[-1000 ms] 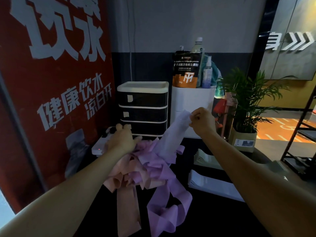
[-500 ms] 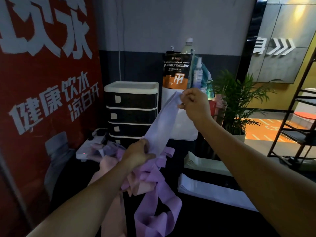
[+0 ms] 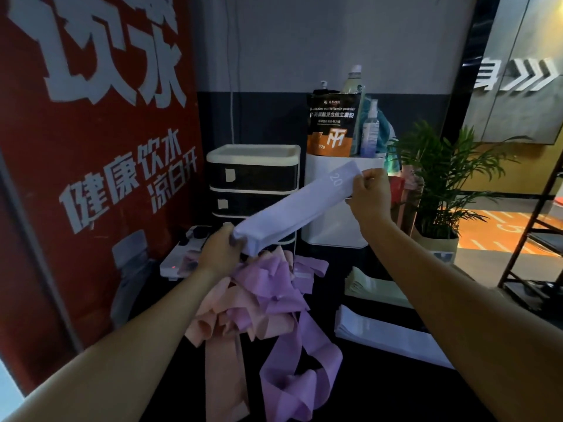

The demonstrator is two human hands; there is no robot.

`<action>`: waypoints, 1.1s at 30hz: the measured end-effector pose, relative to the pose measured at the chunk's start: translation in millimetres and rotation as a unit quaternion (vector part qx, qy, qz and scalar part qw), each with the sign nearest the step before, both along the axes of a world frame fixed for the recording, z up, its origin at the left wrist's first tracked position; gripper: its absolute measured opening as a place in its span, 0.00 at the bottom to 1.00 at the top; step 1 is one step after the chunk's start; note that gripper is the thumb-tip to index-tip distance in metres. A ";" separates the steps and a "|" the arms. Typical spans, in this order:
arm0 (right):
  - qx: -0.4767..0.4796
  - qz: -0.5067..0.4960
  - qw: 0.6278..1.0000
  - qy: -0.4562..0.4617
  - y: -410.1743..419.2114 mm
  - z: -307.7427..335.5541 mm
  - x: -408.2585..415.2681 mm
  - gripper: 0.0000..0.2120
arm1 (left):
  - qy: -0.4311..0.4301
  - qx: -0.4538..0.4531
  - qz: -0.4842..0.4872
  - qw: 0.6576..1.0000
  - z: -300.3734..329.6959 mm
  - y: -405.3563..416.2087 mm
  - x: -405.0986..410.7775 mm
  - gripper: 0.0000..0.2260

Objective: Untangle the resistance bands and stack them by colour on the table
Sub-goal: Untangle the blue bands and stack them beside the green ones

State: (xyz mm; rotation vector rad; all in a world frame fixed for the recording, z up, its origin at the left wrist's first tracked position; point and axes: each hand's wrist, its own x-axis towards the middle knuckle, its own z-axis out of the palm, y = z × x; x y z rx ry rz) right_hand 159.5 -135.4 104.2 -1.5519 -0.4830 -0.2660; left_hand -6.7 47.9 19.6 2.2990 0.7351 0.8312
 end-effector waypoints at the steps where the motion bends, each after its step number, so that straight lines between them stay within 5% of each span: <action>1: -0.009 -0.005 1.000 0.004 -0.6 -1.6 1.2 0.01 | -0.031 -0.020 -0.005 0.999 6.5 0.4 -0.9 0.07; 14: -0.048 -0.085 0.995 -0.005 -46.4 -21.5 13.2 0.10 | 0.019 0.077 -0.043 0.996 18.6 -10.1 -16.0 0.15; 19: -0.075 -0.105 0.991 0.032 -78.4 -35.4 5.5 0.10 | -0.004 -0.008 -0.036 0.999 11.5 -31.2 -5.4 0.02; 26: -0.076 -0.128 0.985 0.082 -139.6 -58.7 -13.1 0.10 | -0.058 -0.190 -0.058 0.978 6.7 -73.3 -2.6 0.11; 33: -0.088 -0.171 0.969 0.156 -205.9 -78.5 -16.6 0.14 | -0.067 -0.404 -0.115 0.905 4.1 -109.7 19.1 0.15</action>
